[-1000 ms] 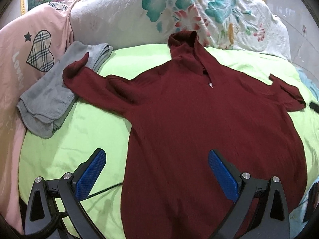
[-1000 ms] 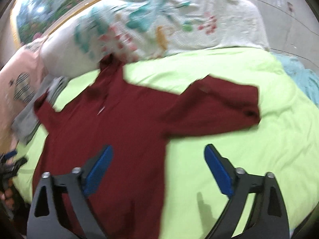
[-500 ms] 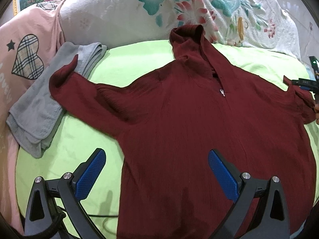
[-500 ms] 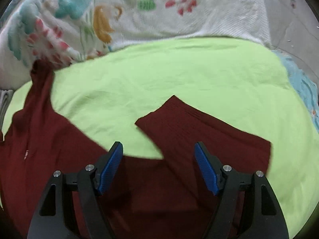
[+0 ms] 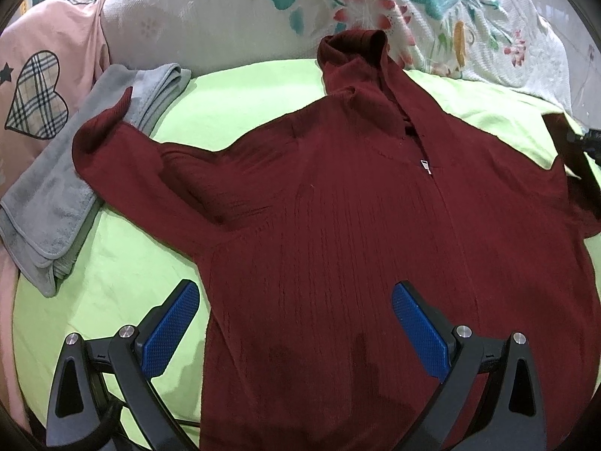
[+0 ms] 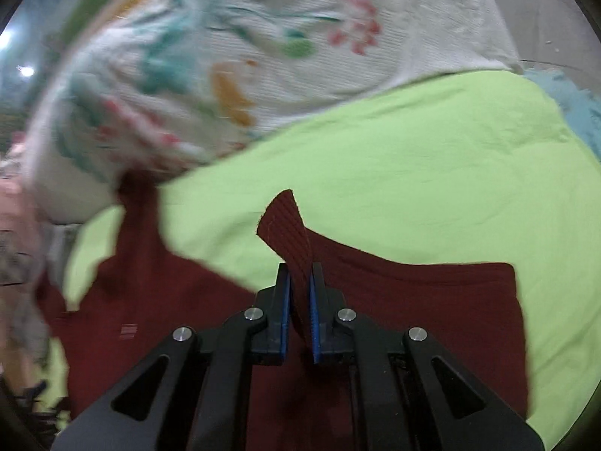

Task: Fold large clothes
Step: 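Grasp the hoodie sleeve with the right gripper and fold it across the body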

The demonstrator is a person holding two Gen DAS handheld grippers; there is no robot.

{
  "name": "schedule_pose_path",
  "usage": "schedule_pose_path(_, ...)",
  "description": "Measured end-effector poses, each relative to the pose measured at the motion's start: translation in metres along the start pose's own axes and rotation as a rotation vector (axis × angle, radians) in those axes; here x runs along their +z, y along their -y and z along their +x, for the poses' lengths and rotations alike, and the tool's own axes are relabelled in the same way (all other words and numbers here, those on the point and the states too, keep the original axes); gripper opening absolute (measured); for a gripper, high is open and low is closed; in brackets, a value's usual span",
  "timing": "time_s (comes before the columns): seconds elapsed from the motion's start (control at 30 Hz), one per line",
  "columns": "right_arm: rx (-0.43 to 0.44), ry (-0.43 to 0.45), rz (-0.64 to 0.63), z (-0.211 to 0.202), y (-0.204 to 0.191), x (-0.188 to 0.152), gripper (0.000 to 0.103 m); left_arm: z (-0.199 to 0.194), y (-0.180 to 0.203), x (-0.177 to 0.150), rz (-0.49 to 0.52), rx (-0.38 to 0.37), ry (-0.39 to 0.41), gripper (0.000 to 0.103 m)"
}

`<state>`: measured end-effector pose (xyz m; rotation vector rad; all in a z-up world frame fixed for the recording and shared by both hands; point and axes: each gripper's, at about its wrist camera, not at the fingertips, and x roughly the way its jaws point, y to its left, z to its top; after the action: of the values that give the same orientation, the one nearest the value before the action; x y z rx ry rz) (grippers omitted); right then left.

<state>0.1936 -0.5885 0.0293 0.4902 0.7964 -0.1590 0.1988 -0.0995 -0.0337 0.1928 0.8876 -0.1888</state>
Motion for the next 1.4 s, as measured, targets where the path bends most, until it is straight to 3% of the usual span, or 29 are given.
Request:
schedule_pose_path(0.13,0.201,-0.039,0.019,0.008,-0.068,-0.028,0.009,0.0,-0.006,-0.003,-0.034,-0.04,-0.008,0.102)
schedule_pose_path(0.33,0.394,-0.164,-0.009,0.058,-0.178,-0.079,0.009,-0.007,-0.026,-0.006,-0.081,-0.088,0.003,0.102)
schedule_pose_path(0.47,0.489,-0.248,-0.007,0.09,-0.234,-0.11,0.009,-0.006,-0.045,-0.006,-0.122,-0.124,0.001,0.102)
schedule_pose_path(0.6,0.518,-0.298,-0.04,0.116,-0.274,-0.135,0.01,-0.004,-0.058,-0.004,-0.154,-0.152,-0.001,0.102)
schedule_pose_path(0.7,0.526,-0.343,-0.026,0.134,-0.281,-0.144,0.015,0.002,-0.065,0.002,-0.181,-0.175,-0.005,0.102)
schedule_pose_path(0.77,0.524,-0.361,-0.014,0.139,-0.281,-0.146,0.034,0.008,-0.065,0.008,-0.194,-0.196,-0.013,0.102)
schedule_pose_path(0.83,0.548,-0.347,0.003,0.129,-0.276,-0.144,0.043,0.015,-0.062,0.015,-0.202,-0.223,-0.02,0.102)
schedule_pose_path(1.07,0.444,-0.17,0.036,0.047,-0.206,-0.123,0.044,0.073,-0.04,0.054,-0.191,-0.295,-0.091,0.101)
schedule_pose_path(1.1,0.399,-0.135,0.051,0.03,-0.186,-0.119,0.044,0.088,-0.036,0.059,-0.187,-0.291,-0.119,0.097)
schedule_pose_path(1.17,0.317,-0.083,0.079,0.005,-0.15,-0.114,0.045,0.108,-0.031,0.063,-0.181,-0.309,-0.15,0.08)
schedule_pose_path(1.23,0.222,-0.026,0.116,-0.018,-0.111,-0.108,0.045,0.117,-0.024,0.063,-0.159,-0.305,-0.158,0.037)
schedule_pose_path(1.27,0.186,-0.011,0.13,-0.025,-0.099,-0.107,0.045,0.117,-0.02,0.063,-0.143,-0.279,-0.148,0.025)
schedule_pose_path(1.3,0.126,0.012,0.154,-0.034,-0.076,-0.102,0.045,0.112,-0.02,0.065,-0.133,-0.27,-0.123,0.004)
schedule_pose_path(1.4,0.051,0.018,0.206,-0.038,-0.037,-0.092,0.045,0.097,-0.043,0.068,-0.19,-0.252,-0.05,0.003)
